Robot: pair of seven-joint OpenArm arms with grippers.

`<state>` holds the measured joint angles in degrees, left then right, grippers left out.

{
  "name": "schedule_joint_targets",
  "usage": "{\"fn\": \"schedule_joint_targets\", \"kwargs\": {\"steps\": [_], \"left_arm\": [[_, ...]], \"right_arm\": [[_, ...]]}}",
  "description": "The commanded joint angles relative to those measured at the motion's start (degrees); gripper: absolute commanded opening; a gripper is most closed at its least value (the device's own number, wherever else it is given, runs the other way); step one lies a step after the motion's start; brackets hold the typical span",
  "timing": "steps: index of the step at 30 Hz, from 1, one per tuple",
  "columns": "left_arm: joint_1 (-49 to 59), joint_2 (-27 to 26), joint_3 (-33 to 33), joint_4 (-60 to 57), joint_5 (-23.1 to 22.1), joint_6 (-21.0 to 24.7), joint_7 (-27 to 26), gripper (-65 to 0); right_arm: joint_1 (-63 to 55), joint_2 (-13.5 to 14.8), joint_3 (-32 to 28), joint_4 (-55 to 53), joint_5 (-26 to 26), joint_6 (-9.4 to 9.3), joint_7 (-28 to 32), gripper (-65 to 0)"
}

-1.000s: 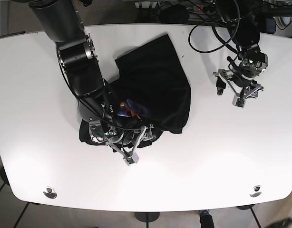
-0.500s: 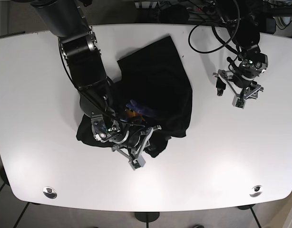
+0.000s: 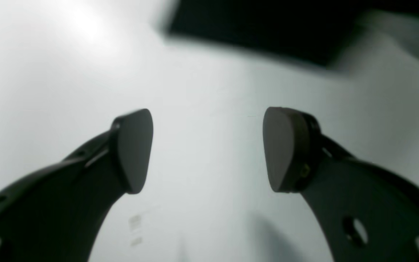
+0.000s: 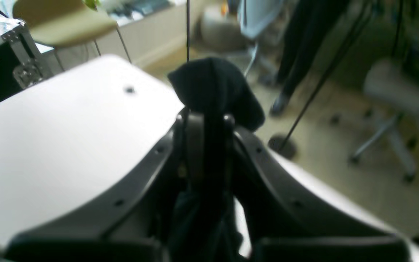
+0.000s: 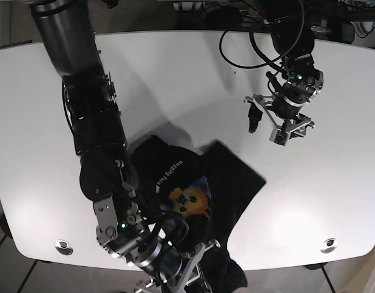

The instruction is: Fold the T-shirt properly

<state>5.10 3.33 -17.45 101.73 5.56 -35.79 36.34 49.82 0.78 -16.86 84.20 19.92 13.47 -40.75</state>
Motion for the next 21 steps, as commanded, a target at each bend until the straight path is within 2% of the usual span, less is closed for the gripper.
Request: {"fn": "schedule_joint_targets", "kwargs": {"steps": [1,5,7,8,9,10,12,14,18,21], "left_arm": [[-0.66,0.58,1.76,1.43,-0.51,0.41,-1.39,-20.7],[-1.10,2.51,2.73,1.17,-0.42,0.85,-1.39,-21.0],[-1.81,2.51,3.78,0.55,-0.42,3.92,-1.48,-21.0],[-2.86,2.07,6.77,-1.47,-0.42,7.09,-1.48,-21.0],[-3.30,1.19,8.53,-3.05,-0.42,8.32,-1.74,-21.1],[-3.48,-0.12,11.08,-4.90,-0.77,8.93,-3.68,-21.1],[-3.04,-0.48,14.77,-6.22,-0.42,9.37,-11.59,-21.1],[-2.86,-0.39,15.91,-7.01,-0.42,10.25,-16.86,-21.1],[-2.69,-0.30,17.58,-10.88,-0.42,18.60,-25.48,-20.8],[-2.77,-0.21,18.29,-16.59,-0.42,18.87,-32.25,-20.7]], "right_arm": [[6.84,-0.12,0.38,1.11,0.69,-0.24,2.38,-62.9],[16.86,-0.12,0.38,0.85,0.69,-0.68,2.20,-62.9],[19.76,-0.12,0.38,0.76,0.69,-0.68,2.11,-62.9],[21.43,-0.12,0.38,0.32,0.34,-0.68,2.11,-62.9],[22.22,-0.12,0.38,-0.73,0.52,-0.68,2.11,-62.9],[22.92,-0.12,0.38,-1.87,0.78,-0.68,2.11,-62.9],[22.92,-0.29,0.38,-3.28,0.78,-0.68,2.38,-62.9],[22.75,-0.29,0.38,-4.25,0.78,-0.68,2.38,-62.9],[21.17,-0.12,0.47,-4.51,0.25,-0.42,2.47,-62.9],[20.99,-0.12,0.47,-4.51,0.25,-0.42,2.29,-62.9]]}}
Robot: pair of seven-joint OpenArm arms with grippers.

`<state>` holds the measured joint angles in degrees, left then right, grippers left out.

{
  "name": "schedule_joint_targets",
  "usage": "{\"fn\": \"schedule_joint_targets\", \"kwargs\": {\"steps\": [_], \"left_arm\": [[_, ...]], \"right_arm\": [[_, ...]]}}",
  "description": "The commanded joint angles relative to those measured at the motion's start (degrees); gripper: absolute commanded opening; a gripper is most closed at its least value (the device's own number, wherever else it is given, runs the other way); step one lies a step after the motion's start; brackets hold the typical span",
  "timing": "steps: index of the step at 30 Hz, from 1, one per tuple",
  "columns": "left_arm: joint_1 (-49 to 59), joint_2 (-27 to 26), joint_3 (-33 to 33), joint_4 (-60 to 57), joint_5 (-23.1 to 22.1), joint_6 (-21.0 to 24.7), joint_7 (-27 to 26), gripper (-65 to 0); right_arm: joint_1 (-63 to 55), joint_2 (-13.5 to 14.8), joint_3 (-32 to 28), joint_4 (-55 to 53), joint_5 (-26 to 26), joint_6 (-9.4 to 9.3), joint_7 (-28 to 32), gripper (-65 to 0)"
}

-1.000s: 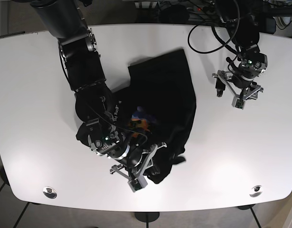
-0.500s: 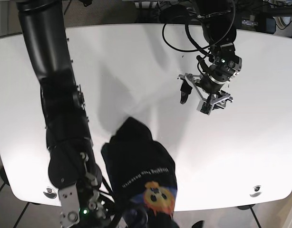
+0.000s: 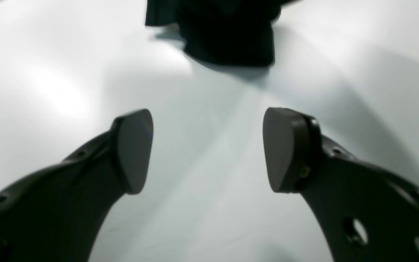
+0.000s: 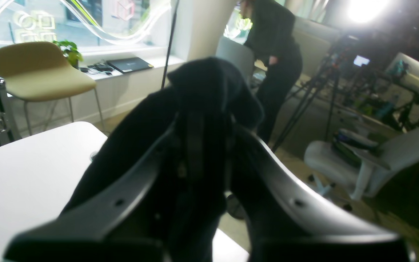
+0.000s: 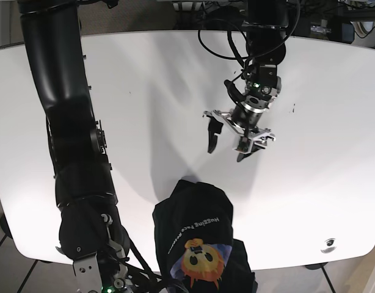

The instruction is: Fold the T-shirt properly

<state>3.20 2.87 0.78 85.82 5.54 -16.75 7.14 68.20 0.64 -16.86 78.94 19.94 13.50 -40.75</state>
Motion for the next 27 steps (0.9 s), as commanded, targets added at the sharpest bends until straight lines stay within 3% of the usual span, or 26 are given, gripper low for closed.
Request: {"fn": "schedule_joint_targets", "kwargs": {"steps": [1,4,7,10,13,16,25,27], "left_arm": [[-1.05,0.25,0.15,-2.35,-0.40,-0.17,-4.63,-20.6],[-5.00,0.25,2.70,-8.68,-0.40,0.01,-5.86,-20.7],[-10.81,1.74,2.61,-13.69,-0.49,0.01,-5.95,-21.0],[-16.17,2.36,2.43,-18.70,-0.49,0.27,-6.04,-21.0],[-22.67,2.27,2.52,-25.73,-0.66,4.40,-6.04,-20.6],[-29.09,2.27,2.52,-33.91,-0.75,4.58,-6.30,-20.4],[-41.49,4.20,2.96,-63.54,-0.49,4.49,-22.92,-20.3],[-43.25,4.20,2.96,-67.49,-0.49,4.49,-24.06,-20.3]], "right_arm": [[2.52,0.01,0.47,0.76,0.23,-0.44,2.29,-62.9],[2.70,0.10,0.47,0.67,0.14,-0.44,2.38,-62.9],[3.40,0.01,5.57,0.67,0.14,-0.27,2.20,-62.8],[4.02,0.01,6.36,0.76,0.23,-0.18,2.11,-62.8],[4.37,0.45,6.45,1.11,0.41,-0.18,2.11,-62.8],[4.37,0.81,6.53,0.84,0.67,-0.18,2.03,-62.8],[4.45,0.81,6.53,1.20,0.76,-0.18,2.03,-62.8],[4.37,0.81,6.53,1.55,0.76,-0.18,2.03,-62.8]]}}
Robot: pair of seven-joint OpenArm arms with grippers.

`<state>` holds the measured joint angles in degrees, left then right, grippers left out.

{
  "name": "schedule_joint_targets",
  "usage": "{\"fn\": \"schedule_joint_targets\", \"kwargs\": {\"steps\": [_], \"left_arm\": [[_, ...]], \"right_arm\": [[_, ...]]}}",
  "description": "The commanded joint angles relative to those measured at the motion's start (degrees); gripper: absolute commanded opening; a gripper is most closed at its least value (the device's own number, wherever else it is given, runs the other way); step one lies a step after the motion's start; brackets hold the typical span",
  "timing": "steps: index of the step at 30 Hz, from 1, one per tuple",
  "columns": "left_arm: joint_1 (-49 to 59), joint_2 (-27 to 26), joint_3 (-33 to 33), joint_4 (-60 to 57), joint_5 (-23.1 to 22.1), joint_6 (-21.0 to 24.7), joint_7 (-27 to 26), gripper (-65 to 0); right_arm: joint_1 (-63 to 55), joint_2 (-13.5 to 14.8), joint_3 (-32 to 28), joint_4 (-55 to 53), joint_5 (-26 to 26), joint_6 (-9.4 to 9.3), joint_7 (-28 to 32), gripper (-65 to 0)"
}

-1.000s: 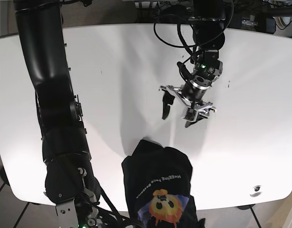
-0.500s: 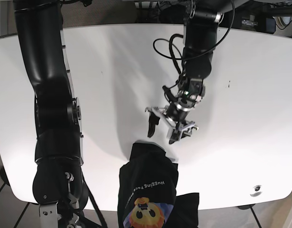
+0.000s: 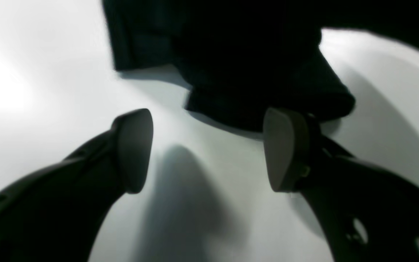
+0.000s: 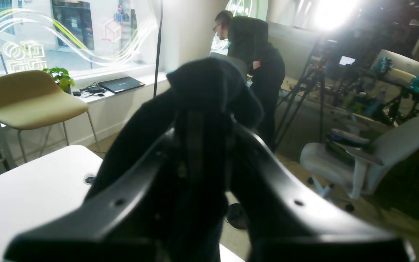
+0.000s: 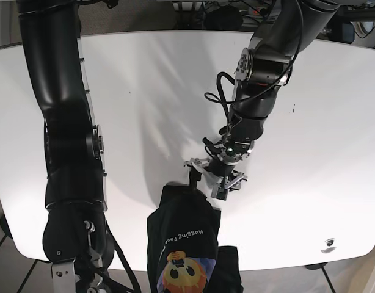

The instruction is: Fold the T-shirt properly

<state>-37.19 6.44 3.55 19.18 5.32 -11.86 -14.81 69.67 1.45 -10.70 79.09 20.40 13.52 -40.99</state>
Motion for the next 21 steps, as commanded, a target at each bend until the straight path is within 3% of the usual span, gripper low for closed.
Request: {"fn": "schedule_joint_targets", "kwargs": {"steps": [1,11,15,18,21], "left_arm": [[-3.38,0.73,0.18,-2.08,-0.27,-0.41,-2.20,-20.3],[-2.94,2.13,-0.26,-1.82,-0.62,-1.20,-2.20,-21.1],[6.99,-2.26,-2.54,16.03,-0.62,-2.78,-1.68,-20.6],[12.44,-4.90,-2.72,27.63,-0.62,-2.87,3.07,-20.8],[19.30,-9.12,-2.72,38.80,-0.62,-2.87,4.48,-20.7]], "right_arm": [[2.90,0.00,0.37,2.19,0.30,-0.20,2.27,-62.8],[2.90,0.00,0.37,3.42,0.39,-0.20,0.51,-62.8],[3.34,0.00,0.37,4.03,0.39,-0.20,0.33,-62.8],[3.34,0.00,0.37,6.84,0.39,-0.20,0.25,-62.8],[3.25,-0.27,0.46,10.45,0.39,-0.11,-2.66,-62.8]]}}
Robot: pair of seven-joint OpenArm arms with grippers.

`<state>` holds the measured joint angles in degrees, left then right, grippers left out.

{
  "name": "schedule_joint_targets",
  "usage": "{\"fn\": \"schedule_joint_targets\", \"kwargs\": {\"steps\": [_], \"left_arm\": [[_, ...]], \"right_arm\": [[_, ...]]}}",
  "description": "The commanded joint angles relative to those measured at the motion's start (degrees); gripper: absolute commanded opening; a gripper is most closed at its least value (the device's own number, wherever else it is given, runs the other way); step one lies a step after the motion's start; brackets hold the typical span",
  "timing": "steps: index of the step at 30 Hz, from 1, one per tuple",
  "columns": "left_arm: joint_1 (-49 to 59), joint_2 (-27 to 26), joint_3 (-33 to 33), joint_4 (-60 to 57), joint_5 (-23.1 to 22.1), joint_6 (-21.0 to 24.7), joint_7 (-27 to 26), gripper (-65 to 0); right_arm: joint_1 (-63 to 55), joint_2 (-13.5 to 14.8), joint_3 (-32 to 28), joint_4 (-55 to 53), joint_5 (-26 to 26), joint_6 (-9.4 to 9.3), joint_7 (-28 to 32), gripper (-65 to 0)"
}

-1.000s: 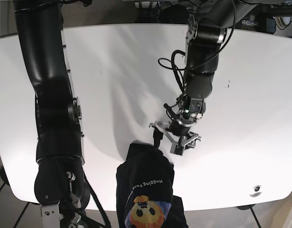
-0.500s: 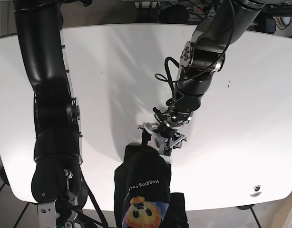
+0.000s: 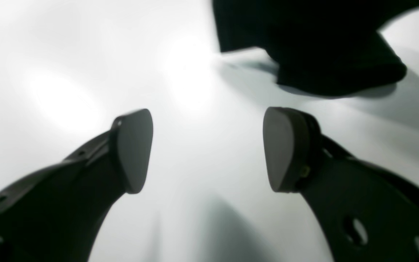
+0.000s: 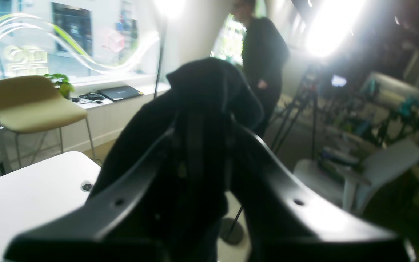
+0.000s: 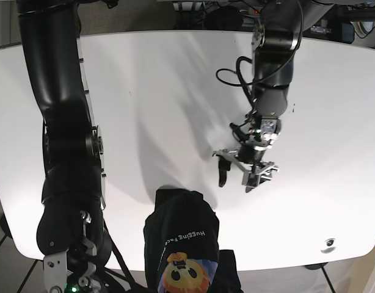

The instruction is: Fold the T-shirt properly

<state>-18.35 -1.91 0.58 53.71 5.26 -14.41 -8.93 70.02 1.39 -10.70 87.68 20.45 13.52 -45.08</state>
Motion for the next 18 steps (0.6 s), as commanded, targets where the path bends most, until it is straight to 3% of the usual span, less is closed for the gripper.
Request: {"fn": "schedule_joint_targets", "kwargs": {"steps": [1,3,8,14,18], "left_arm": [[2.48,-2.00,0.26,6.99,-0.55,-0.31,-1.40,-20.7],[7.49,-4.46,-0.36,13.58,-0.64,-0.31,-0.70,-21.0],[17.25,-5.69,-4.05,26.33,-0.64,-0.31,1.24,-20.6],[18.83,-5.43,-3.70,27.39,-0.64,-0.40,1.24,-20.6],[18.39,-5.52,0.70,25.01,-0.55,-0.40,1.24,-20.8]], "right_arm": [[2.90,-0.38,0.46,2.83,0.43,-0.11,1.08,-62.8],[2.82,-2.31,0.37,4.15,3.86,0.86,0.38,-62.8],[2.99,-4.51,0.37,4.15,11.86,1.12,-1.91,-62.8],[2.99,-5.21,0.37,4.23,12.39,1.38,-2.00,-62.8],[2.55,-4.95,0.46,4.15,12.39,1.38,-2.00,-62.8]]}}
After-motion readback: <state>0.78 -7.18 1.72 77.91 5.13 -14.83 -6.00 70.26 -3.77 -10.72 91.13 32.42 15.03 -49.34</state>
